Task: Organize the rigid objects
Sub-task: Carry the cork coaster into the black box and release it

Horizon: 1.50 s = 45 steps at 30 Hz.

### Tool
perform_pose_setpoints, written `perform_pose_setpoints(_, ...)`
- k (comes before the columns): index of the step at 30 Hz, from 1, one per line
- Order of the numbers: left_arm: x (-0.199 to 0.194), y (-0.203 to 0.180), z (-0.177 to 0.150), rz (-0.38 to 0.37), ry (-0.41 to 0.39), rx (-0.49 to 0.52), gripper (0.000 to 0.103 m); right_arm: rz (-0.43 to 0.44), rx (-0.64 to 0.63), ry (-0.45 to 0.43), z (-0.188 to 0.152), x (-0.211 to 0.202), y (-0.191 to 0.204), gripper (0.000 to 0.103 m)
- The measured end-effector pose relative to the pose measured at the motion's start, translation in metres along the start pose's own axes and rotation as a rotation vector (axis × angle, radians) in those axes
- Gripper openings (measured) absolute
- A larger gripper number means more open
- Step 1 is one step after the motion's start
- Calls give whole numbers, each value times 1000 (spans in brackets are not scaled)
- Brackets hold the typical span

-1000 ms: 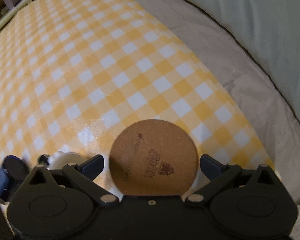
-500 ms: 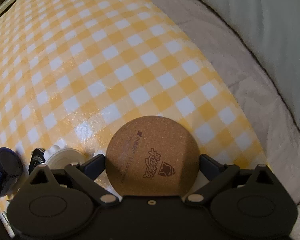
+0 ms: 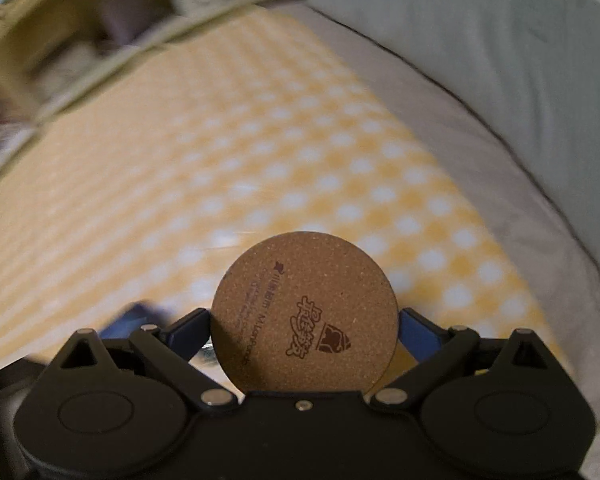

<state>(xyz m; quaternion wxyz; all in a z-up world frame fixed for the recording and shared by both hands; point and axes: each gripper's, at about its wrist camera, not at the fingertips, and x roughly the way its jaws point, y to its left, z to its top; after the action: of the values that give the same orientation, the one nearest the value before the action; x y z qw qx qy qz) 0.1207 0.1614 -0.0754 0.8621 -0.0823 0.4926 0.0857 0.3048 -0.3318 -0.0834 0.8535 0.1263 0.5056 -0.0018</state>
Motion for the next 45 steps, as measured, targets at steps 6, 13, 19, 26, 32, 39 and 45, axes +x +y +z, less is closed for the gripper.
perform_pose_setpoints(6, 4, -9, 2, 17, -3, 8, 8, 255, -212, -7, -32, -29, 101, 100)
perform_pose_setpoints(13, 5, -9, 2, 5, 0, -16, 8, 401, -380, 119, -77, -18, 213, 100)
perform_pose_setpoints(19, 4, 0, 1, 1, 5, -32, 8, 435, -370, 211, -100, 5, 273, 101)
perform_pose_setpoints(26, -4, 6, -3, -9, -1, -52, 9, 464, -241, 251, -110, 41, 290, 103)
perform_pose_setpoints(32, -6, 7, -3, -4, -2, -51, 9, 377, -510, 223, -117, 37, 286, 66)
perform_pose_setpoints(39, -7, 4, -3, -5, -1, -51, 9, 228, -851, 298, -152, 47, 299, 11)
perform_pose_setpoints(45, -8, 2, -3, 2, -3, -48, 9, 279, -797, 302, -155, 53, 298, 11)
